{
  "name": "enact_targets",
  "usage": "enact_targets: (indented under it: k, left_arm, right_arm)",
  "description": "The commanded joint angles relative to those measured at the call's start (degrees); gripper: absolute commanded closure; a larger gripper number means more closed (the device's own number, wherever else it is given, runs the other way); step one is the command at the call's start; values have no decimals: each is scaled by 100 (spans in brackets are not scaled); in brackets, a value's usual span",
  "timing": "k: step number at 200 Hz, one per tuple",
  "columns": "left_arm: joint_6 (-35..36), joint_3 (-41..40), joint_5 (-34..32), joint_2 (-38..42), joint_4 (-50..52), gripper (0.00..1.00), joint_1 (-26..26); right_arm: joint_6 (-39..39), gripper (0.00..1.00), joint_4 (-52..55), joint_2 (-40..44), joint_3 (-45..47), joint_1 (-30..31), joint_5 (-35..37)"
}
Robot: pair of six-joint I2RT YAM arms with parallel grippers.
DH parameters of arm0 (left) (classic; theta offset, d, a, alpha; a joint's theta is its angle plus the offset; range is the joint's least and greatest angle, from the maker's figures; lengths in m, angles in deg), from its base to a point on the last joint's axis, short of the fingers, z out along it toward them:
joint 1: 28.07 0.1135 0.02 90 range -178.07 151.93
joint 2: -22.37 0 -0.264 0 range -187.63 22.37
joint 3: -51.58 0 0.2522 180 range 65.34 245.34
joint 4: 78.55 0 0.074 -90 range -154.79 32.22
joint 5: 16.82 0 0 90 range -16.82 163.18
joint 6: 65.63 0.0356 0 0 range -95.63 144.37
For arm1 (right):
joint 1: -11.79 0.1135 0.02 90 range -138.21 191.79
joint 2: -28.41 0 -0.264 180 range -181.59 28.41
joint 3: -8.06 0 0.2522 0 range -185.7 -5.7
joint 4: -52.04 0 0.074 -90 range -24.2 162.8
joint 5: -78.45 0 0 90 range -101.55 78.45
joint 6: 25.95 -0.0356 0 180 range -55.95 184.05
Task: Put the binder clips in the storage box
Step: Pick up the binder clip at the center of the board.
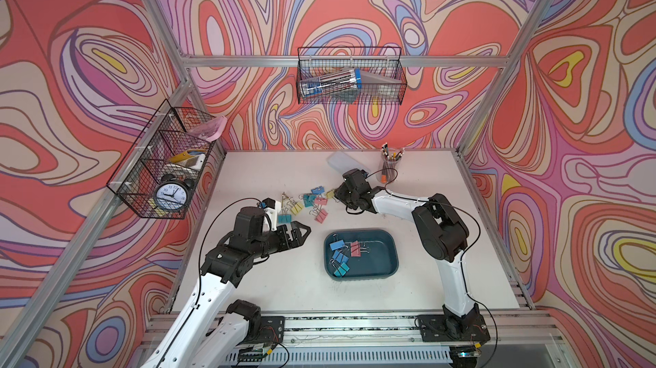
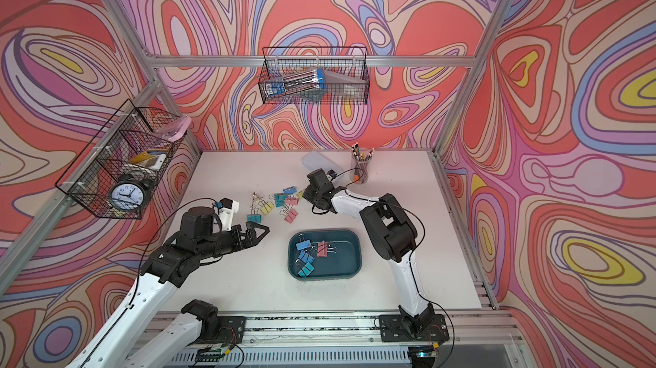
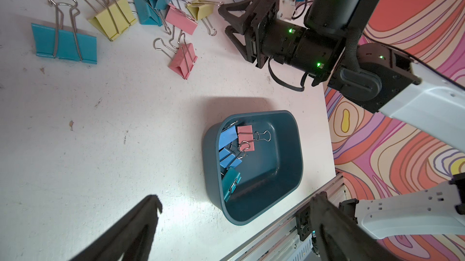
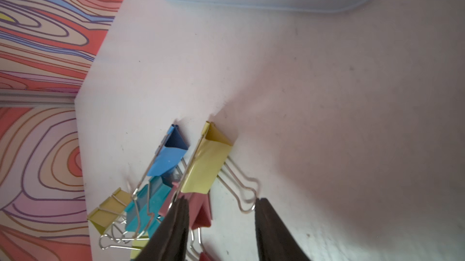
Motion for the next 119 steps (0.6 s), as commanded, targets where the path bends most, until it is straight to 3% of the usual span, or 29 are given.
enact_targets:
  k: [1, 16, 57, 95, 119]
  left_arm:
    - [16, -7, 12, -28, 5, 1, 34]
    - [3, -15, 18, -28, -6, 1, 34]
    - [30, 1, 12, -77, -18, 1, 34]
    - [26, 18, 41, -141, -60, 1, 34]
    - [69, 54, -1, -127, 12, 1, 34]
  right_arm:
    - [-58, 47, -349, -75, -99, -30, -242]
    - [-129, 43, -577, 33, 91, -31, -240]
    - [-305, 44, -960, 280, 359, -30, -69]
    - [-446, 43, -807, -126, -50, -29, -237]
    - [-582, 53, -871, -413, -180, -25, -311]
